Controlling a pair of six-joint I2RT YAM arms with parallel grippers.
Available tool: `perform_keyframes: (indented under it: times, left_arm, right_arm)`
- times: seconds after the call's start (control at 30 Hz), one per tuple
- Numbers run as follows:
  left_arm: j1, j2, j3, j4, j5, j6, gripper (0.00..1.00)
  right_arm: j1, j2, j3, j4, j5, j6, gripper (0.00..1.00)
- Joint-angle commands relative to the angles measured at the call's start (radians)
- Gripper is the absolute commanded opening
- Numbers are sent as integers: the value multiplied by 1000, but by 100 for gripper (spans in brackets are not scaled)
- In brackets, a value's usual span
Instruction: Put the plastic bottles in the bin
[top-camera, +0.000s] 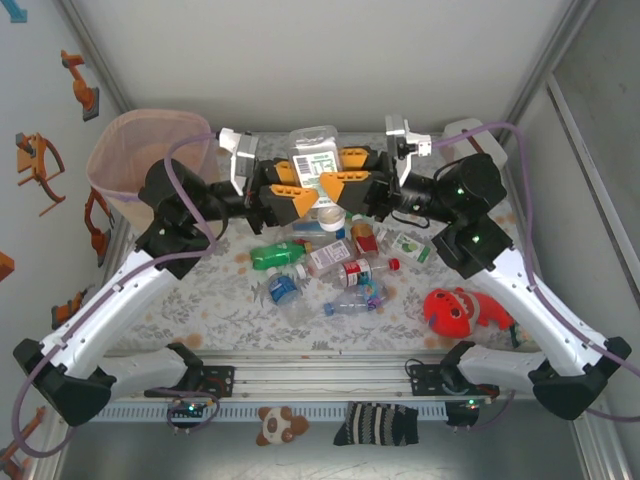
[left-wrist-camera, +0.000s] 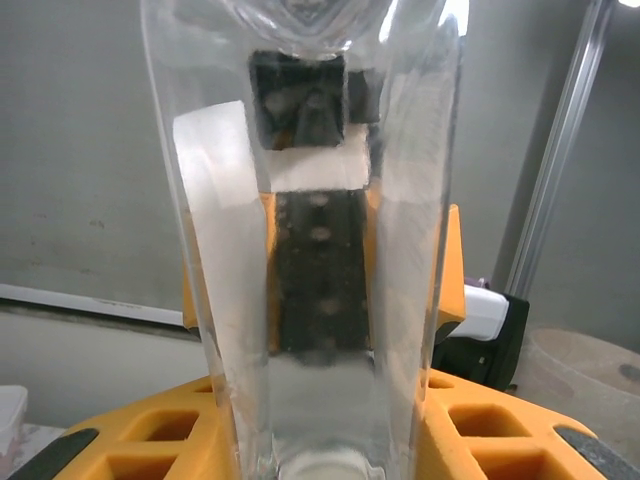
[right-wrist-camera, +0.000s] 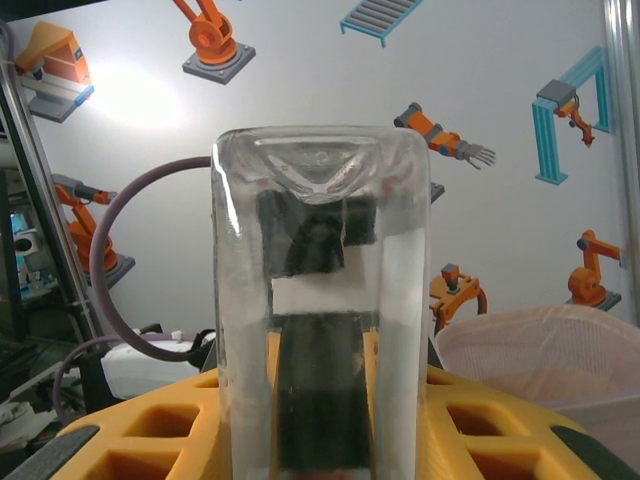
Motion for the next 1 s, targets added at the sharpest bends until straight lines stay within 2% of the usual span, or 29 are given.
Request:
perform_keyframes:
  times: [0.0, 0.13, 0.23, 0.5, 0.67, 0.77, 0.97]
  left_arm:
    - [-4, -51, 38, -129, -44, 133, 36]
    - [3, -84, 66, -294, -153, 229, 35]
    - [16, -101, 100, -429, -266, 292, 34]
    - [97, -64, 310, -874, -658, 462, 34]
    - [188, 7, 462, -1100, -885, 567, 34]
    - [245, 60, 543, -1206, -1009, 639, 34]
    - [447, 117, 580, -1277, -1031, 712, 34]
  right_arm:
    - [-3, -54, 25, -52, 101, -58, 42]
    - [-4, -90, 37, -160, 165, -123, 61]
    - [-4, -119, 39, -228, 225, -172, 70]
    - [-4, -163, 44, -348, 321, -266, 72]
    - [-3, -164, 50, -384, 346, -293, 72]
    - [-4, -156, 66, -434, 409, -313, 71]
    - [-3, -123, 110, -616, 671, -380, 71]
